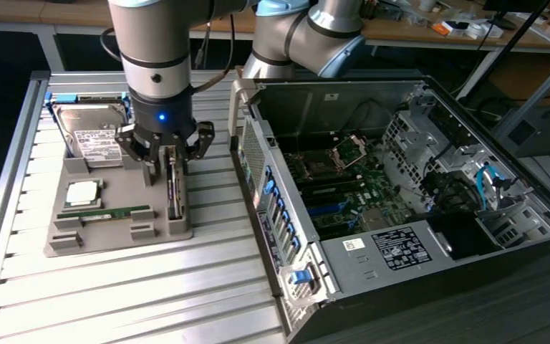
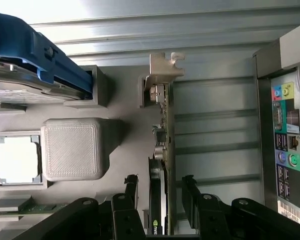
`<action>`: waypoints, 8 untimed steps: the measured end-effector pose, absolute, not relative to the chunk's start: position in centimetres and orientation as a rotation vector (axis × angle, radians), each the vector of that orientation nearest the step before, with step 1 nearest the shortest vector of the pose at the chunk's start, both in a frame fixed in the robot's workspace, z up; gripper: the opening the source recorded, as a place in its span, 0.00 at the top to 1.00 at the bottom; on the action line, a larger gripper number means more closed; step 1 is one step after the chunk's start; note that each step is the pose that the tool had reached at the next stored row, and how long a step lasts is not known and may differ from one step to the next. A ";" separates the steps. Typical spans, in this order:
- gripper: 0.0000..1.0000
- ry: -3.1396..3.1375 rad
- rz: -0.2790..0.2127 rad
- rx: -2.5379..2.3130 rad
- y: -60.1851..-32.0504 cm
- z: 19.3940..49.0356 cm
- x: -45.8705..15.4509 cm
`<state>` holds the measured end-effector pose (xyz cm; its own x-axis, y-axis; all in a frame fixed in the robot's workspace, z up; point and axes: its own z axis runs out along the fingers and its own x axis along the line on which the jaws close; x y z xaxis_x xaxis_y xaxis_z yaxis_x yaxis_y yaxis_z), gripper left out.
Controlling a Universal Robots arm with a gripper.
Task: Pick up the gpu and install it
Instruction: 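Pick up the gpu and move the gpu toward the slot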
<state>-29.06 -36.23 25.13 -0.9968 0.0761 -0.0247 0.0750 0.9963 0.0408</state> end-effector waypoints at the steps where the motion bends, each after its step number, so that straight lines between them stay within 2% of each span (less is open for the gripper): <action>1: 0.52 3.113 0.062 0.118 -36.2 25.0 -29.1; 8: 0.52 3.113 0.062 0.118 -36.2 24.5 -29.1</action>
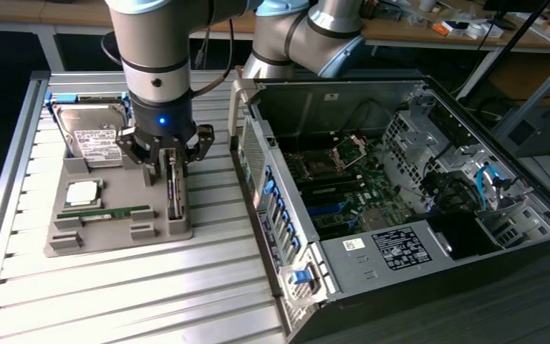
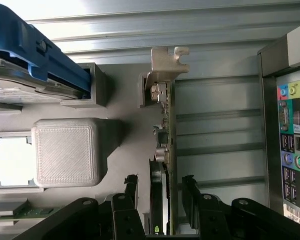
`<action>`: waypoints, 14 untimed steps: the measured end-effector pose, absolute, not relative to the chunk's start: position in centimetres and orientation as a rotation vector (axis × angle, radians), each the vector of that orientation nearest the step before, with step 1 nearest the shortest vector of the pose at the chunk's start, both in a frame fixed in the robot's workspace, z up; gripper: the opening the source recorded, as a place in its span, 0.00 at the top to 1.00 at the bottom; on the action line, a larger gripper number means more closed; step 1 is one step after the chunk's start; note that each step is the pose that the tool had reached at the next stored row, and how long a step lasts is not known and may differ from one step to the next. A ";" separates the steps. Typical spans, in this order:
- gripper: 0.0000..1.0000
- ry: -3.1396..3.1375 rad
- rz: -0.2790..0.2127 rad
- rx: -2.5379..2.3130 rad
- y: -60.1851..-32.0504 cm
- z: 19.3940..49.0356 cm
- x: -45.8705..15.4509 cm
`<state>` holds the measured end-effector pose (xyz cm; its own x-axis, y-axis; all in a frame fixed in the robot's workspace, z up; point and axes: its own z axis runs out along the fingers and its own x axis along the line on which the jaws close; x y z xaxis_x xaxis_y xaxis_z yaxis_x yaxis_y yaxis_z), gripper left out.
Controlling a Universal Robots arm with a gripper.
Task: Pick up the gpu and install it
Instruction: 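Pick up the gpu and move the gpu toward the slot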
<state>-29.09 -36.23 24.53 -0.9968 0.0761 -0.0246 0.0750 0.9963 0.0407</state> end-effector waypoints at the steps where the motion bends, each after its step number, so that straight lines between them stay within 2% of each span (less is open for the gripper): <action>1: 0.52 3.113 0.062 0.118 -36.2 24.5 -29.1; 3: 0.53 3.113 0.062 0.118 -36.2 24.5 -29.1; 4: 0.60 3.113 0.062 0.118 -36.2 24.5 -29.1; 5: 0.60 3.113 0.062 0.118 -36.2 24.5 -29.1; 7: 0.72 3.113 0.062 0.118 -36.2 24.5 -29.1; 14: 0.73 3.113 0.062 0.118 -36.2 24.5 -29.1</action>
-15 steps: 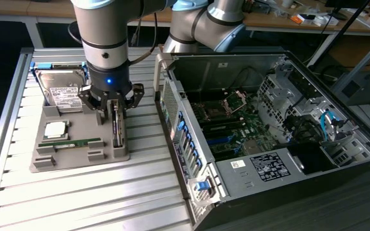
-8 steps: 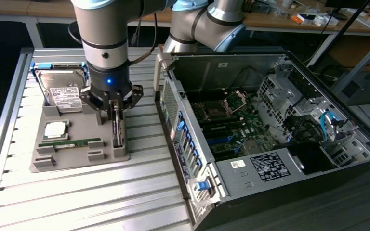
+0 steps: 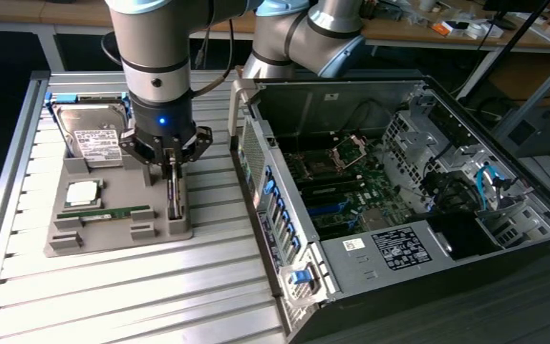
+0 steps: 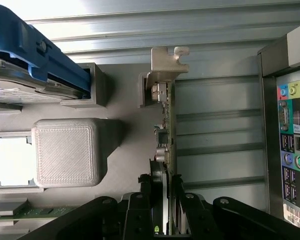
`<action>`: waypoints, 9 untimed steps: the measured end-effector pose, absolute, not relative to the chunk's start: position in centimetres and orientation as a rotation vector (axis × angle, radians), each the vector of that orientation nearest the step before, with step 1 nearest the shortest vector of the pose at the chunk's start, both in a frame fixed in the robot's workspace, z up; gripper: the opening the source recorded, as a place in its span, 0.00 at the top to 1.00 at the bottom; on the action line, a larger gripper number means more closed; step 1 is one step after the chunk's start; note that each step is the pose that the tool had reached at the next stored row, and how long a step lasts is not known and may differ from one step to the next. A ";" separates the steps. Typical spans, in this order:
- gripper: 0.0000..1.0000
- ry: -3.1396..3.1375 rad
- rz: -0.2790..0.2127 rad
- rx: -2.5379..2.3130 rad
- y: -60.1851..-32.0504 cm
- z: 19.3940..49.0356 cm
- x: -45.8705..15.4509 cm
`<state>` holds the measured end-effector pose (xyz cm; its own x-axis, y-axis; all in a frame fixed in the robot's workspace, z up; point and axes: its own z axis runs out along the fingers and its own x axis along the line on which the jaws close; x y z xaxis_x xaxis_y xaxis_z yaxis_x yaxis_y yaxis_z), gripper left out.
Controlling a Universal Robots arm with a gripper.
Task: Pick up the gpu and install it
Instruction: 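Pick up the gpu and move the gpu toward the slot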
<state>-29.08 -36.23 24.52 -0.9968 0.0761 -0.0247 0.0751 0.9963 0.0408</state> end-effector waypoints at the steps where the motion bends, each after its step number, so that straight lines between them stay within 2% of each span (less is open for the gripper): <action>1: 0.73 3.113 0.062 0.118 -36.2 24.5 -29.1; 9: 0.73 3.112 0.062 0.118 -36.2 24.6 -29.1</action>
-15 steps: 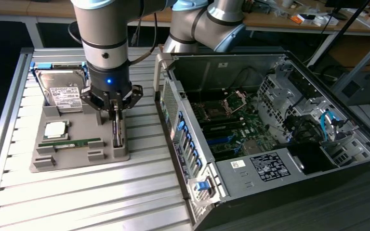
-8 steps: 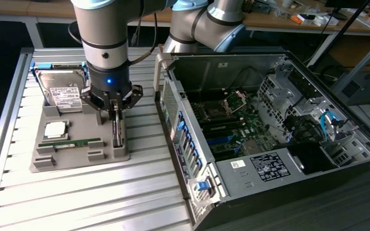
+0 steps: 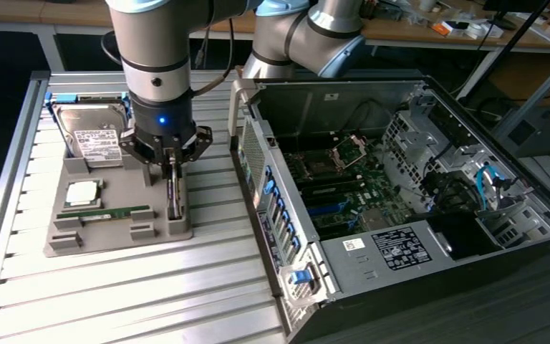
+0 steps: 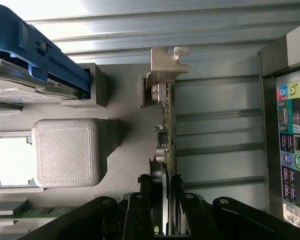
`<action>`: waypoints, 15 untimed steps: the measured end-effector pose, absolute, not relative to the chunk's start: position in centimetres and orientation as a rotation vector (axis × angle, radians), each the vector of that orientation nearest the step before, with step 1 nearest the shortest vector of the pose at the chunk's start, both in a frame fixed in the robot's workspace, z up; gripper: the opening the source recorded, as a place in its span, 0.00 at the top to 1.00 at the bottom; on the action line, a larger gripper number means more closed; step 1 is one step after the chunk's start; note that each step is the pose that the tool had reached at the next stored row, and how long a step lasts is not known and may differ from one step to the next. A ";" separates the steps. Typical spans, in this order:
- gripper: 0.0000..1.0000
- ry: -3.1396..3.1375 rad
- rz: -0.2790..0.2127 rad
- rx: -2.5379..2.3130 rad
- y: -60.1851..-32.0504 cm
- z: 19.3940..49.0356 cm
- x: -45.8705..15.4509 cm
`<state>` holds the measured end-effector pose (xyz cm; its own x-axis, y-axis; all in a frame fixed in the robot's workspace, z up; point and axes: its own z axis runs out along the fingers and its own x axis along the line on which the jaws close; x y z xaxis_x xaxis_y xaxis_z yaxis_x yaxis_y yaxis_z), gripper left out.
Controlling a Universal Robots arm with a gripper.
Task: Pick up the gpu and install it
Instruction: 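Pick up the gpu and move the gpu toward the slot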
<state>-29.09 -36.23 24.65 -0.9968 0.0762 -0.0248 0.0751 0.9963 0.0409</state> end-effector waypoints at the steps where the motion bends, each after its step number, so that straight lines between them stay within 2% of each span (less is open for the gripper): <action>1: 0.73 3.112 0.062 0.118 -36.2 24.7 -29.1; 15: 0.73 3.112 0.062 0.118 -36.2 25.4 -29.1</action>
<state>-29.08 -36.23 25.42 -0.9968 0.0762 -0.0247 0.0751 0.9963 0.0408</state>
